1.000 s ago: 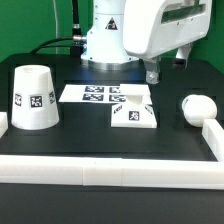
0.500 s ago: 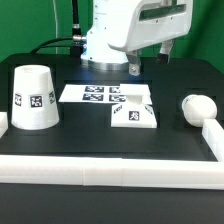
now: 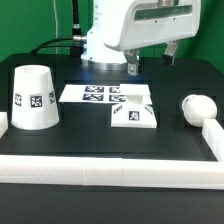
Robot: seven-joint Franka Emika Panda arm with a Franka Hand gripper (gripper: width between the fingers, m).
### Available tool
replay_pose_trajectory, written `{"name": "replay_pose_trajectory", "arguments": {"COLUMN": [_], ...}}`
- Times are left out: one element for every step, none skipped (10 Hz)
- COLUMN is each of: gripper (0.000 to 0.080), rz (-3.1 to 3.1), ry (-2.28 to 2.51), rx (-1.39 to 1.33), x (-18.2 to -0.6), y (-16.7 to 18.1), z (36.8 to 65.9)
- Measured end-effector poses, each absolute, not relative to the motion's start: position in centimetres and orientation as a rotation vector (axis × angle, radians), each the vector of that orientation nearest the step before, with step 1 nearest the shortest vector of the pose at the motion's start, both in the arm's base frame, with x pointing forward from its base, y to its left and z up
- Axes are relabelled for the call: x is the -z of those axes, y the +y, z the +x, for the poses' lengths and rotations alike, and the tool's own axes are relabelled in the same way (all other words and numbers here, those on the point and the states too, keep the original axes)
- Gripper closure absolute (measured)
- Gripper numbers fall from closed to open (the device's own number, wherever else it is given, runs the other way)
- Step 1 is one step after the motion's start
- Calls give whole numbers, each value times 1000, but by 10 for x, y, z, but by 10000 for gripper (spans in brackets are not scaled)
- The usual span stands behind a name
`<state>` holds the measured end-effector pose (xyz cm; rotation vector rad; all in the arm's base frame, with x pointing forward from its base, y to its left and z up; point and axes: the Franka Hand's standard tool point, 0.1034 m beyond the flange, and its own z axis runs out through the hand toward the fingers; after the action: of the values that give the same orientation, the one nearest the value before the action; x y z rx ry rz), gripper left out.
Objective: Assemble lamp
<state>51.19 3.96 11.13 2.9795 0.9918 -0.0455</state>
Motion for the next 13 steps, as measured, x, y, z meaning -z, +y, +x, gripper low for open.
{"name": "replay_pose_trajectory", "arguments": {"gripper": [100, 100, 100, 100, 100, 100, 100, 100, 100, 100, 100, 100, 100], "rz": [3038, 3101, 3130, 3140, 3147, 3165, 3174, 3179, 3183, 3180, 3179, 3180, 3179], "ry": [813, 605, 474, 399, 350, 218, 105, 44, -86, -102, -53, -29, -31], "rx": [33, 60, 71, 69, 70, 71, 73, 74, 66, 88, 94, 88, 93], "x": [-106, -100, -98, -99, -99, -99, -99, -98, -93, -86, -81, -75, -70], "y": [33, 25, 21, 24, 24, 25, 27, 27, 25, 22, 20, 19, 18], "z": [505, 491, 487, 488, 488, 488, 488, 487, 484, 476, 472, 469, 467]}}
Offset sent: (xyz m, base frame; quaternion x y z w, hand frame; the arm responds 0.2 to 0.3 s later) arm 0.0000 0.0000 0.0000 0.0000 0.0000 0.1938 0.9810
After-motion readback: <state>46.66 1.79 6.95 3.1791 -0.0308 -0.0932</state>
